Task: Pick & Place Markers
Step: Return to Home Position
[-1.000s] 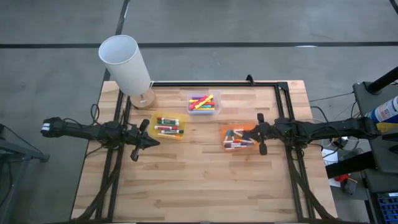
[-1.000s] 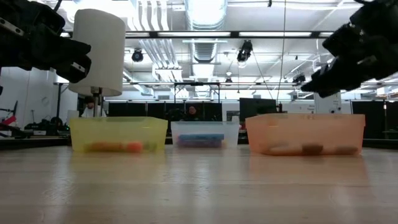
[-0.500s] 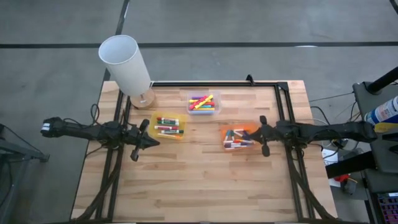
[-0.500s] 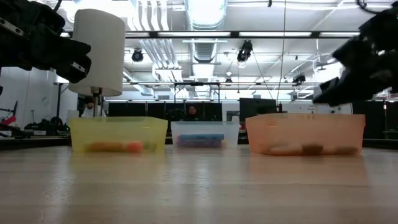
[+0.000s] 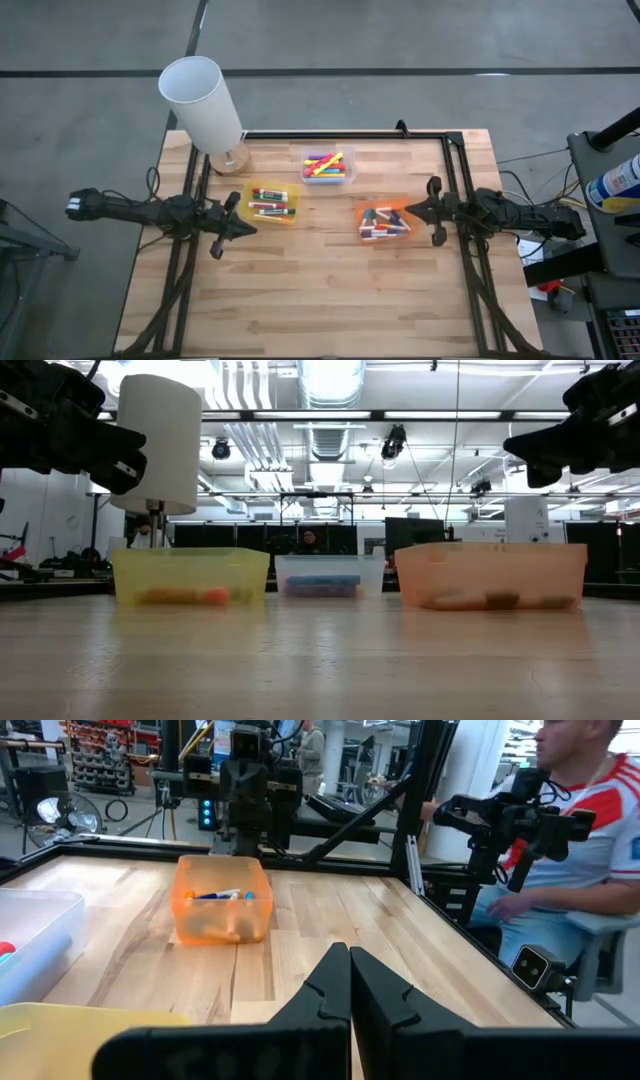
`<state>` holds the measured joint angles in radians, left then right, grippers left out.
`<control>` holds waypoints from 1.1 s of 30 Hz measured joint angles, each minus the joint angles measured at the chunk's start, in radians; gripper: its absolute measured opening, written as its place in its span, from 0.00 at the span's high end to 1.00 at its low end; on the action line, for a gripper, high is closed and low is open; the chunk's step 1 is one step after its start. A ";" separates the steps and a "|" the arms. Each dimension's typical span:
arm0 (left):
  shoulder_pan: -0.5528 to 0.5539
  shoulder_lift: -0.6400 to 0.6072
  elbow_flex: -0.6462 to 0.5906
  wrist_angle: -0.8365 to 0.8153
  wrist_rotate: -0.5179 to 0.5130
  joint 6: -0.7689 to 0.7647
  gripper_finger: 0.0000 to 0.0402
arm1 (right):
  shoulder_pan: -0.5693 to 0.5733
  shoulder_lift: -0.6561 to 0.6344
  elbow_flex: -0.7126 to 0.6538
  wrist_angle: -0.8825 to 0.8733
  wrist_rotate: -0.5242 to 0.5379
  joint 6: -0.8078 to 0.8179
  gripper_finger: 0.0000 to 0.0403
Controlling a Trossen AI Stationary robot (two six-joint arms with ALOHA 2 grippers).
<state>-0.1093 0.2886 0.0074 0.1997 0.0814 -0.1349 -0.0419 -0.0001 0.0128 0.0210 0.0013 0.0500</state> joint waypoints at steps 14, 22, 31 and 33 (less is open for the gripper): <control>0.000 0.001 0.000 0.000 0.000 0.000 1.00 | 0.000 0.022 0.000 -0.018 0.001 0.000 0.98; 0.000 0.001 0.000 0.000 0.000 0.000 1.00 | 0.000 0.024 0.000 -0.017 0.001 0.001 0.98; 0.000 0.001 0.000 0.000 0.000 0.000 1.00 | 0.000 0.024 0.000 -0.017 0.001 0.002 0.98; 0.000 0.001 0.000 0.000 0.000 0.000 1.00 | 0.000 0.024 0.000 -0.017 0.001 0.000 0.98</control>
<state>-0.1094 0.2893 0.0072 0.1993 0.0812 -0.1349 -0.0418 0.0235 0.0128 0.0036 0.0021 0.0502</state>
